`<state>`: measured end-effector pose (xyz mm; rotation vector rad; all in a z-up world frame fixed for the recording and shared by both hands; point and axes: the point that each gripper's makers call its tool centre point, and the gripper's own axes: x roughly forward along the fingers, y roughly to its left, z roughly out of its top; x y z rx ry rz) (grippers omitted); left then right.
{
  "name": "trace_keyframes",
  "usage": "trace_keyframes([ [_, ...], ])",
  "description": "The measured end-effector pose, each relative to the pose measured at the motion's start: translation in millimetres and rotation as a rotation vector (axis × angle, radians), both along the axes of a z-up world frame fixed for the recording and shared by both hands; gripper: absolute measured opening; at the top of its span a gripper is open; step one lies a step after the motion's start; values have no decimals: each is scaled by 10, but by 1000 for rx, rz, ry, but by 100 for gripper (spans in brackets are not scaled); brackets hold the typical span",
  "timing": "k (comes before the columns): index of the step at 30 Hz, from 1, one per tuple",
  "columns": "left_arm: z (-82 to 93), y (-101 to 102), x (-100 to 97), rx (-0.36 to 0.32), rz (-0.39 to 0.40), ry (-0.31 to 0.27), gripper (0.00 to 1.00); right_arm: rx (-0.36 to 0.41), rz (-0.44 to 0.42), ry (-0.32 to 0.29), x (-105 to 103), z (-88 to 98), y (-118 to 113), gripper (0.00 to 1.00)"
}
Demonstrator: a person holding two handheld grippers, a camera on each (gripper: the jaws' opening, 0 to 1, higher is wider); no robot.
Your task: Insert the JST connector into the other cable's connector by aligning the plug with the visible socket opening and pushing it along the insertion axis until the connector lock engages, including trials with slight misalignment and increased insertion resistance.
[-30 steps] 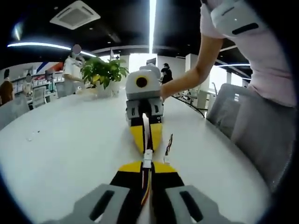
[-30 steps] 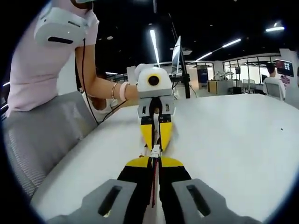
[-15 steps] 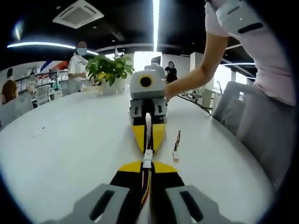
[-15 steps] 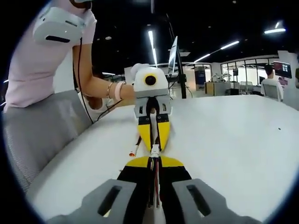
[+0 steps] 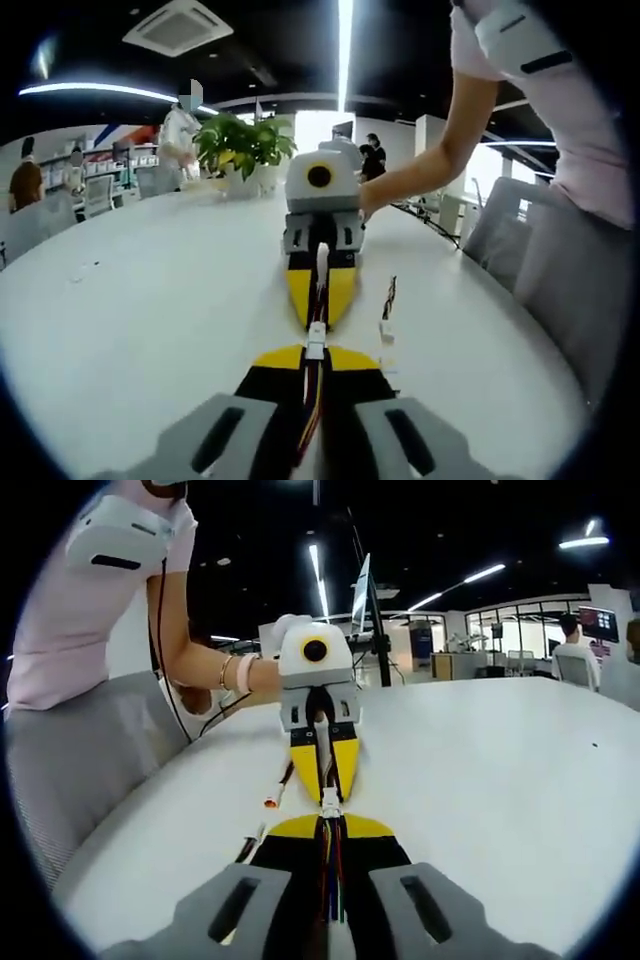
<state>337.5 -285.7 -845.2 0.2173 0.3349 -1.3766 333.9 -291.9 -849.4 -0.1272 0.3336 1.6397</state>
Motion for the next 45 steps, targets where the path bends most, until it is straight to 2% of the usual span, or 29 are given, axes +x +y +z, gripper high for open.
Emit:
trace_keyframes([
  [2, 0, -4, 7, 2, 6, -1, 0, -1, -30, 31, 25, 3, 2, 4],
  [5, -5, 3, 40, -7, 38, 18, 1, -3, -42, 24, 44, 2, -1, 5],
  [10, -4, -10, -14, 1, 37, 16, 5, -20, -52, 19, 36, -7, 4, 5],
  [14, -2, -15, -26, 22, 50, 7, 10, -33, -74, 8, 54, -7, 26, 14],
  [17, 5, 2, -17, 38, 60, -3, 12, -46, -83, 5, 71, -11, 25, 16],
  [20, 103, 31, 45, 26, 97, -46, 13, -67, -74, -18, 53, -14, 19, 14],
  [29, 344, 100, -8, -11, 113, -41, 12, -21, -117, -19, 55, 247, 14, 14],
  [30, 363, 114, -31, -13, 115, -39, 12, 0, -113, -22, 26, 310, 6, 13],
  [34, 416, 153, -88, -34, 119, -30, 12, 6, -106, -48, -69, 393, -38, 10],
  [37, 407, 200, -104, -36, 112, -40, 12, 2, -110, -55, -130, 402, -69, 10],
  [45, 399, 240, -245, -20, 109, -2, 10, -5, -128, -38, -260, 397, -134, 10],
])
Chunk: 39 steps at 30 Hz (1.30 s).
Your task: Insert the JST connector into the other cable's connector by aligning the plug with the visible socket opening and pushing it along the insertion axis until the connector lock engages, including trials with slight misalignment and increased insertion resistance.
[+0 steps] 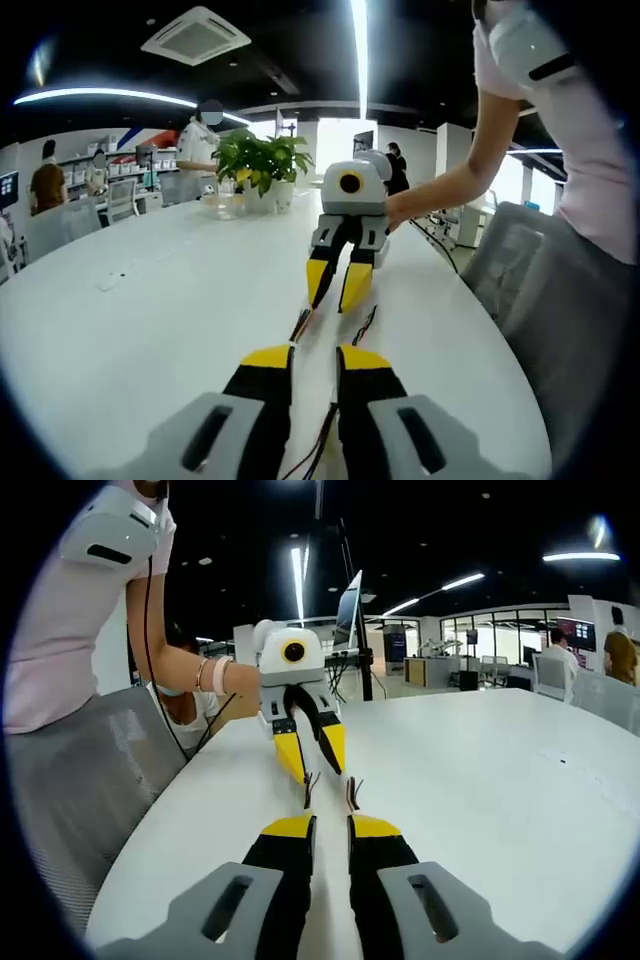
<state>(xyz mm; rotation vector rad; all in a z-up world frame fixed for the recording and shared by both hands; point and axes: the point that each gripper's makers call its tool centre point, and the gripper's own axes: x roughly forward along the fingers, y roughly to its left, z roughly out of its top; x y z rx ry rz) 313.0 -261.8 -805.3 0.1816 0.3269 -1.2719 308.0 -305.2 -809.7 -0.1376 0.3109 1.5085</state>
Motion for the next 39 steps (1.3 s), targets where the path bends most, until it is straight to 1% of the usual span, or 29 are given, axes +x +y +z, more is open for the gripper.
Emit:
trace_keyframes([
  [5, -53, 12, -131, 11, -1, 23, 11, -8, -5, 10, -52, -38, -10, 11],
  [8, -58, 6, -147, 11, 7, 14, 10, -11, -8, 14, -91, -57, 2, 12],
  [12, -53, -4, -170, 3, 15, 23, 11, -17, 1, 22, -172, -94, 14, 12],
  [16, -135, -7, -220, 22, 15, 36, 12, -29, -6, 32, -222, -152, 26, 14],
  [17, -155, -8, -230, 27, 13, 36, 13, -32, -10, 37, -225, -171, 25, 16],
  [18, -190, -6, -242, 34, 12, 43, 13, -36, -15, 37, -224, -192, 24, 18],
  [19, -213, -4, -250, 35, 11, 51, 13, -40, -20, 24, -207, -228, 6, 18],
  [22, -282, -1, -250, 53, 14, 55, 13, -36, -23, 25, -211, -200, 0, 14],
  [24, -292, -10, -249, 51, 15, 59, 13, -34, -21, 26, -223, -211, 8, 12],
  [27, -304, -33, -240, 49, 17, 60, 13, -46, -24, 35, -242, -286, 15, 15],
  [29, -312, -43, -233, 46, 21, 62, 13, -56, -25, 28, -245, -314, 10, 13],
  [33, -340, -51, -223, 52, 28, 61, 12, -52, -27, 30, -248, -326, 14, 13],
  [39, -358, -50, -232, 53, 28, 61, 12, -63, -20, 8, -268, -347, 30, 11],
])
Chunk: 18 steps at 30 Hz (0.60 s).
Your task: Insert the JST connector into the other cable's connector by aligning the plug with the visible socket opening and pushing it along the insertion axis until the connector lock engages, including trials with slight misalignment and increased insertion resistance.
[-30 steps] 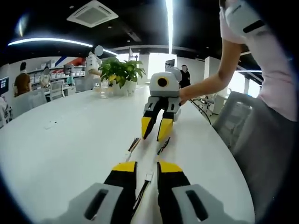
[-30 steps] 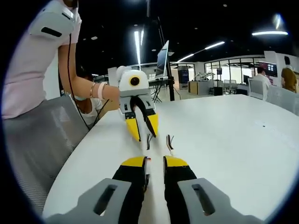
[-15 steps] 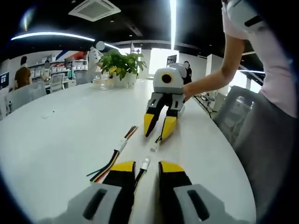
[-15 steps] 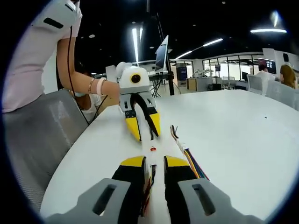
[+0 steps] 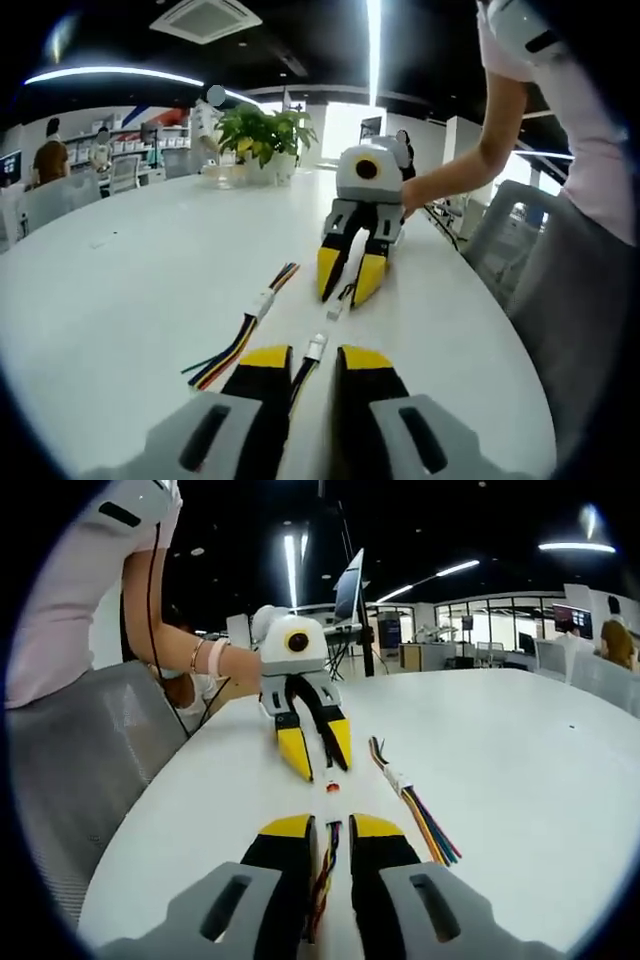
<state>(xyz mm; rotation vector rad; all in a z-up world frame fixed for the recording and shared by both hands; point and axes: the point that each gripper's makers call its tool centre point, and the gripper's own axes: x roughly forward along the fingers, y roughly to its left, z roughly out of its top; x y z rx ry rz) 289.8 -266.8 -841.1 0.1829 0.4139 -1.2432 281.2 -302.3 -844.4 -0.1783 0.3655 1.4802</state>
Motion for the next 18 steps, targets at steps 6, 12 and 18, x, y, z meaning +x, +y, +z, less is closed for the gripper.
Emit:
trace_keyframes([
  [6, -4, 8, 12, 16, -8, -23, 8, -25, 15, -59, 0, -16, 29, 8],
  [12, -7, 12, 22, 18, -6, -40, 6, -27, 13, -68, 0, -22, 35, 6],
  [18, -2, 17, 18, 21, -17, -48, 1, -20, 1, -44, 11, -22, 28, 5],
])
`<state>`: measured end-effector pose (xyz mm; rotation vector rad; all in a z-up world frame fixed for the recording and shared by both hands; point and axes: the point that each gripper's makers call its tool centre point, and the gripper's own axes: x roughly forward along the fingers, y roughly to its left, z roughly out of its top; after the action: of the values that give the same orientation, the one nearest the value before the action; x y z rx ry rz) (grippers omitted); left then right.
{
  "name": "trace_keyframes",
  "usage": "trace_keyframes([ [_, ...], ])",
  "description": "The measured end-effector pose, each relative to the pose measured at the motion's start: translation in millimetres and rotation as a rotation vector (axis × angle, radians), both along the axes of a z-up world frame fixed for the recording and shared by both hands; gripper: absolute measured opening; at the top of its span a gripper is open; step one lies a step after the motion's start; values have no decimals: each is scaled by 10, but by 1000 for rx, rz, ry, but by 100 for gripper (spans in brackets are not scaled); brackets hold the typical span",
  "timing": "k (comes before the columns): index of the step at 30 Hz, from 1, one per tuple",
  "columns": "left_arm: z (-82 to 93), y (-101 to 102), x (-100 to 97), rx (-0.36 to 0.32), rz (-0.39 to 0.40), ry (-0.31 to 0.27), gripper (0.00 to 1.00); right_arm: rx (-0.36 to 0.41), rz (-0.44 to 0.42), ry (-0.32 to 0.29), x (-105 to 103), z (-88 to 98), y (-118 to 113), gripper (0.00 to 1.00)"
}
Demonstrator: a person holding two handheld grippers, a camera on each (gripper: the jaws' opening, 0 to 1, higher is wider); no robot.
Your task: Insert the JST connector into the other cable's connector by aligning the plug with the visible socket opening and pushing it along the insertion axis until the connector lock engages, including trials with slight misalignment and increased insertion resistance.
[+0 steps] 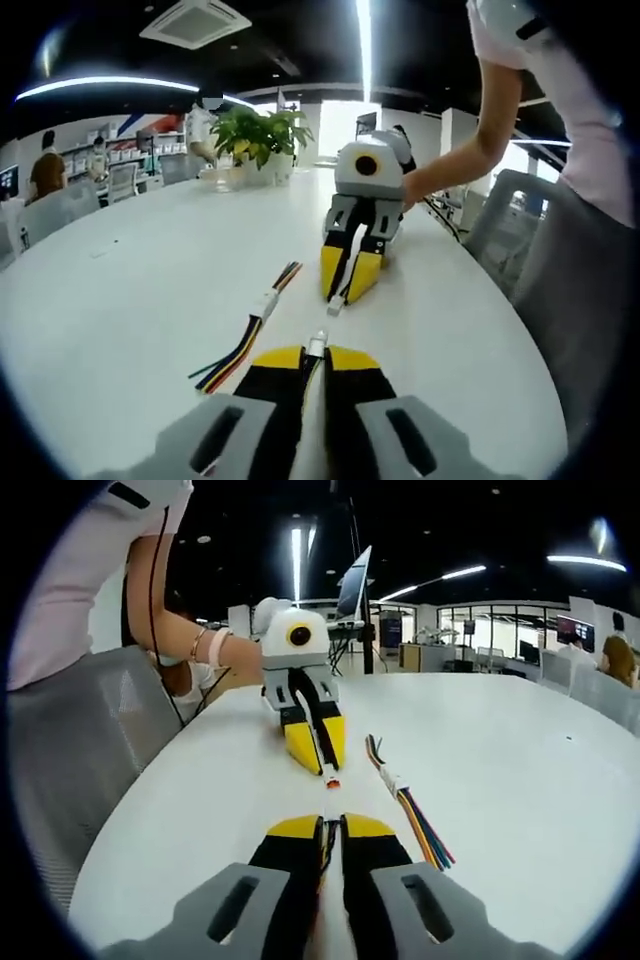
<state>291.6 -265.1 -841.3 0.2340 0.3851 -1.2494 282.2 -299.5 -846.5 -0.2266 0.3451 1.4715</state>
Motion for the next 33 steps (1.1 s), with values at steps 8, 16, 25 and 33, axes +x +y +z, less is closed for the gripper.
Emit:
trace_keyframes([
  [8, 8, 21, -6, -38, 14, 28, 1, 5, -25, 44, 7, 11, 1, 4],
  [16, 7, 24, -17, -40, 19, 57, 0, 2, -31, 60, 19, 30, -11, 4],
  [25, 54, 21, -35, -34, 17, 57, 0, 11, -6, 64, 25, 104, 44, 4],
  [33, 79, -19, -9, -31, 3, 48, 0, 10, 25, 49, 32, 141, 122, 4],
])
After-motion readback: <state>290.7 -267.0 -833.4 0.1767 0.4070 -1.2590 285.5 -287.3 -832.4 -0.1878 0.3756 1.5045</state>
